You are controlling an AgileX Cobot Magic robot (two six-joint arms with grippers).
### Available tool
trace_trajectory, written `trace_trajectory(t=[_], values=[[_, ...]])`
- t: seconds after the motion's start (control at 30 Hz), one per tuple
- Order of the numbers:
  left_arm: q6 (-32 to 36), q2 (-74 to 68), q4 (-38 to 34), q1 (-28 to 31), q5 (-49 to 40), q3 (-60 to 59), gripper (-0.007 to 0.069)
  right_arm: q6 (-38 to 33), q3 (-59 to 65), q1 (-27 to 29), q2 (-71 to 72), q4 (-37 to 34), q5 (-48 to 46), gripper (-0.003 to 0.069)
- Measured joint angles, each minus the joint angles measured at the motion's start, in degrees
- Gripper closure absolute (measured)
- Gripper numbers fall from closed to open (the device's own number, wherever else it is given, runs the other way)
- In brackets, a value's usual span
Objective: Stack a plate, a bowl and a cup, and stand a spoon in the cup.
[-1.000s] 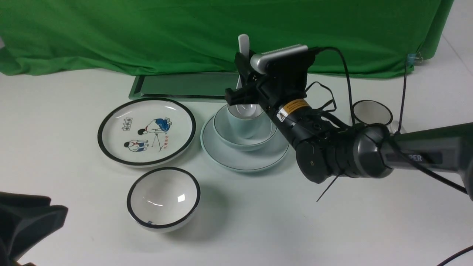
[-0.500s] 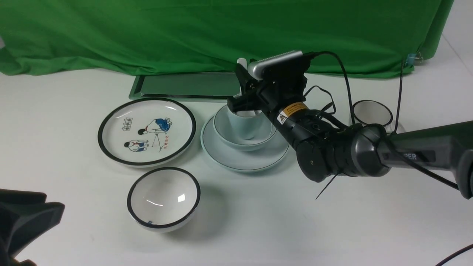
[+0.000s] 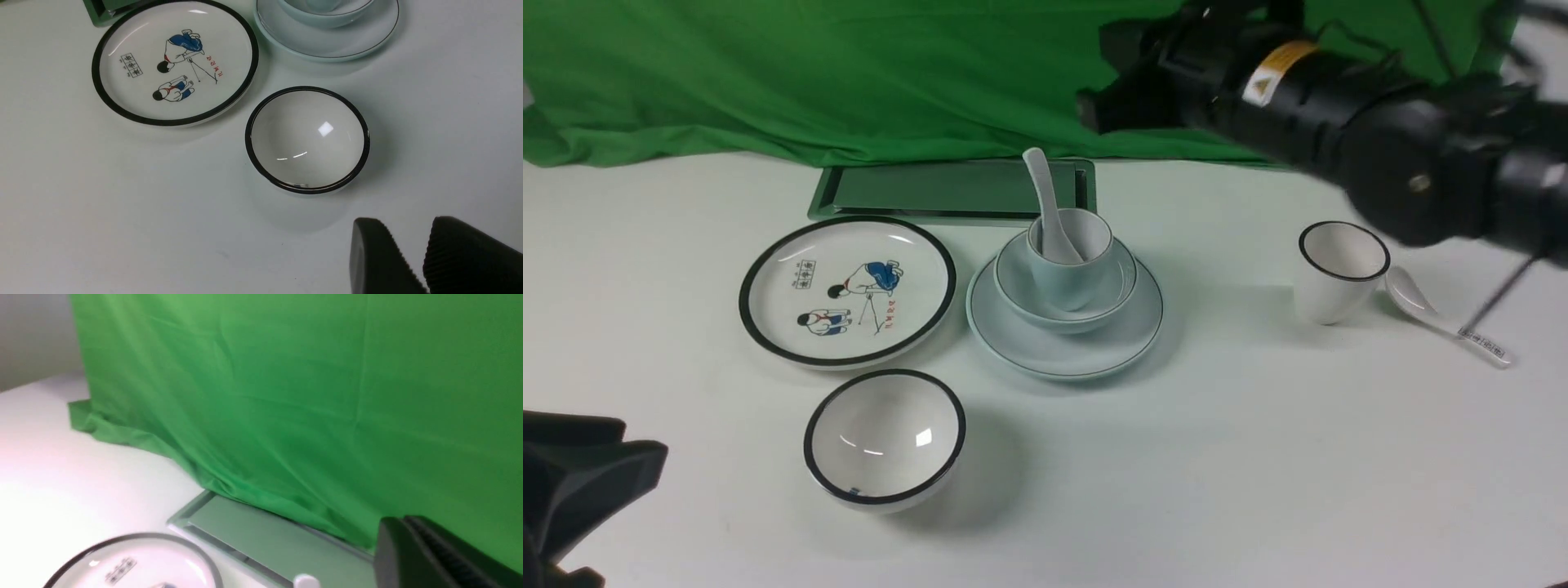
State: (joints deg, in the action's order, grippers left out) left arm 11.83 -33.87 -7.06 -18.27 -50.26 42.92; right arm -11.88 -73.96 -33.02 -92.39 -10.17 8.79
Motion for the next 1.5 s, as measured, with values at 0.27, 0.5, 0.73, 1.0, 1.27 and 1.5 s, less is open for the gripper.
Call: trace_trajectory(t=[0.27,0.5,0.73,1.0,1.27,1.5], values=[[0.0,0.0,0.0,0.0,0.11,0.0,0.0467,-2.85,16.6,0.0,27.13,0.0,-4.88,0.0648],[0.0,0.0,0.0,0.0,0.11,0.0,0.0461,-3.03,28.4,0.0,43.06,0.0,-6.31,0.0643],[0.0,0.0,0.0,0.0,0.11,0.0,0.0455,-3.0,32.32,0.0,51.5,0.0,-6.68,0.0621],[0.0,0.0,0.0,0.0,0.11,0.0,0.0454,-2.9,32.58,0.0,54.17,0.0,-6.8,0.0647],[0.0,0.0,0.0,0.0,0.11,0.0,0.0454,-3.01,34.7,0.0,60.51,0.0,-18.59,0.065],[0.0,0.0,0.01,0.0,0.13,0.0,0.0454,-2.65,51.45,2.74,68.39,0.0,-5.84,0.065]])
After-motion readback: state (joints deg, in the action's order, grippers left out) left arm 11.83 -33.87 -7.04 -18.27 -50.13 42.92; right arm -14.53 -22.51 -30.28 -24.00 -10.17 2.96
